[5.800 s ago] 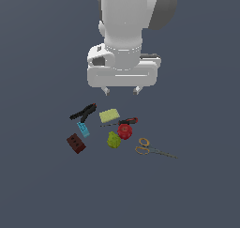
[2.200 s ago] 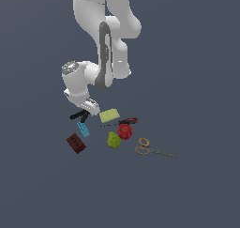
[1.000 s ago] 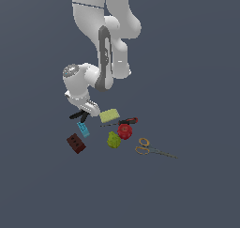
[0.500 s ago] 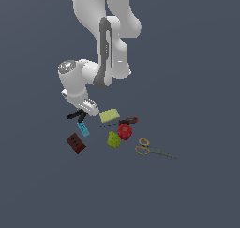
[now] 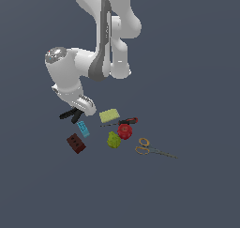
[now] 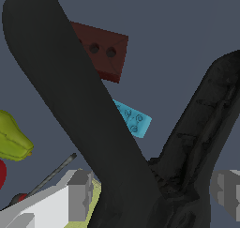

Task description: Pick up a designated object from a clutter of objects.

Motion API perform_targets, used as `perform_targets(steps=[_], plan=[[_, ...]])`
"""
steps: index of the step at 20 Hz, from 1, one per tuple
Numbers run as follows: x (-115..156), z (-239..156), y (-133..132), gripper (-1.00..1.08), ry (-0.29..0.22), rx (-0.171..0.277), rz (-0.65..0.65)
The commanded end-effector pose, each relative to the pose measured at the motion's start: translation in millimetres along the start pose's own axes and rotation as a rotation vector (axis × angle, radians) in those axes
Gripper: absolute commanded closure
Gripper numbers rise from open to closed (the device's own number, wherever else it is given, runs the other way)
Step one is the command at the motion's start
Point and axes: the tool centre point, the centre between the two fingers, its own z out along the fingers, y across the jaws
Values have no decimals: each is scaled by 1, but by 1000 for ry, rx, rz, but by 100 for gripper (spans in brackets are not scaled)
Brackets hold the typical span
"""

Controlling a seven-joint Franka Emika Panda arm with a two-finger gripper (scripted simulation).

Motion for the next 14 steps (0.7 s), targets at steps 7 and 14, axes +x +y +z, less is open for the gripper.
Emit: perform_targets(steps=[7,14], plan=[[39,-73,-24,108,2,-1,1],[69,-128,-44,108,2,-1,0]])
